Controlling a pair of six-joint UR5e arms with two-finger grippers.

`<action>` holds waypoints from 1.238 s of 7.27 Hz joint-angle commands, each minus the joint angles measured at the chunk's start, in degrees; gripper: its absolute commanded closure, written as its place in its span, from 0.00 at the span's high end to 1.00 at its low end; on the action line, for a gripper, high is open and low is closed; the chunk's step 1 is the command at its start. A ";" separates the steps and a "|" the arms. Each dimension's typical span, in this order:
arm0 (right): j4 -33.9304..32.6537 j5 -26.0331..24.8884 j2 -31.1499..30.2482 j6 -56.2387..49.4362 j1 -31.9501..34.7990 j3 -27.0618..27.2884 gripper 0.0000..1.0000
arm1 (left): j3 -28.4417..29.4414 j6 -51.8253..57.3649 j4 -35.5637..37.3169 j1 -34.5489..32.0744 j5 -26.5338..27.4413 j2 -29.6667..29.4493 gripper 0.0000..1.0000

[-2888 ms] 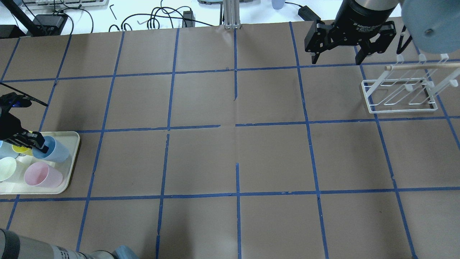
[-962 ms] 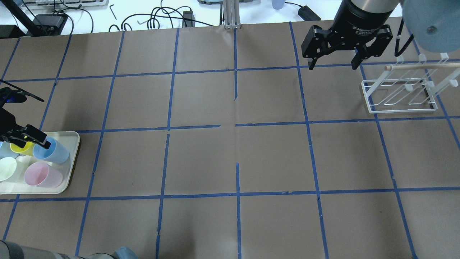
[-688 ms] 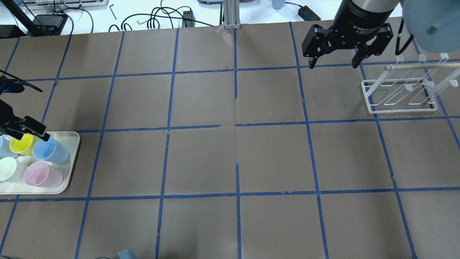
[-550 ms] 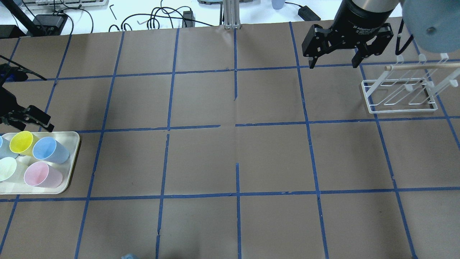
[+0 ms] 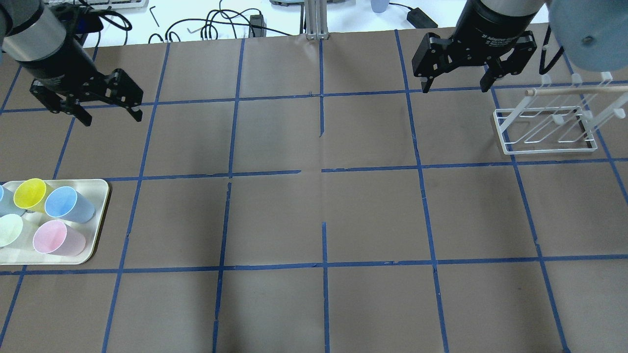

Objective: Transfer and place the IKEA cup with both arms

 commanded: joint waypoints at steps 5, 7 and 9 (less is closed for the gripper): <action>-0.09 0.12 0.07 0.02 0.00 -0.01 1.00 | 0.51 -6.74 -1.52 -9.66 -0.60 3.83 1.00; -0.53 0.21 0.24 0.02 0.00 -0.01 1.00 | 0.43 -6.66 -1.52 -9.31 -0.86 4.18 1.00; -0.88 0.21 0.25 0.02 0.00 -0.01 1.00 | 0.69 -6.31 -2.39 -7.12 -0.69 4.70 1.00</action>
